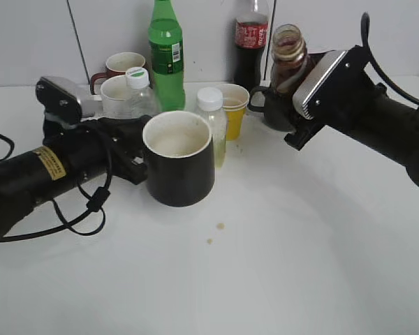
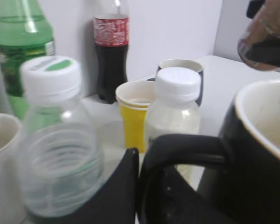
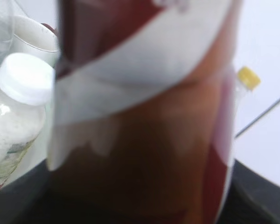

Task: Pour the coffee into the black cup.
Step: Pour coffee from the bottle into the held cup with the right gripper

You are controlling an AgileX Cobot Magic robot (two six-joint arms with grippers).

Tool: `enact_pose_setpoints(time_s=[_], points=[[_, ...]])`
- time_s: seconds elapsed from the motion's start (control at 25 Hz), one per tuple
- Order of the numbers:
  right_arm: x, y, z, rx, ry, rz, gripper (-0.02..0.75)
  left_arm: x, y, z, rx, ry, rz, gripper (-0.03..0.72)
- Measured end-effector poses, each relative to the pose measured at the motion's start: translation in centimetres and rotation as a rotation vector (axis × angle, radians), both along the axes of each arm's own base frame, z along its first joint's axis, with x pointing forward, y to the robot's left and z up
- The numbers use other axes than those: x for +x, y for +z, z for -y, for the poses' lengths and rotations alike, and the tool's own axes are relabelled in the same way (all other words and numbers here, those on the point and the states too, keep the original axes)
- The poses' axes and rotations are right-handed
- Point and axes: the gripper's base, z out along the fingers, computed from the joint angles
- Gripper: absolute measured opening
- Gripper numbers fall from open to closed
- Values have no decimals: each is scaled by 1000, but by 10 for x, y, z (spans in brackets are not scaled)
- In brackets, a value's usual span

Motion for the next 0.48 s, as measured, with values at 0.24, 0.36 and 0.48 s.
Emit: enact_pose_setpoints(time_s=[0.24,0.36,0.48], points=[[1,12,-28,-179,106,150,501,8,-11,23,29,-53,-21,48],[-2,12,-36,-269,142,226,501,7,-11,28,38,-75,-21,48],[-3,12,-37,-354,149,292,501,5,-11,30,43,-101,-14,48]])
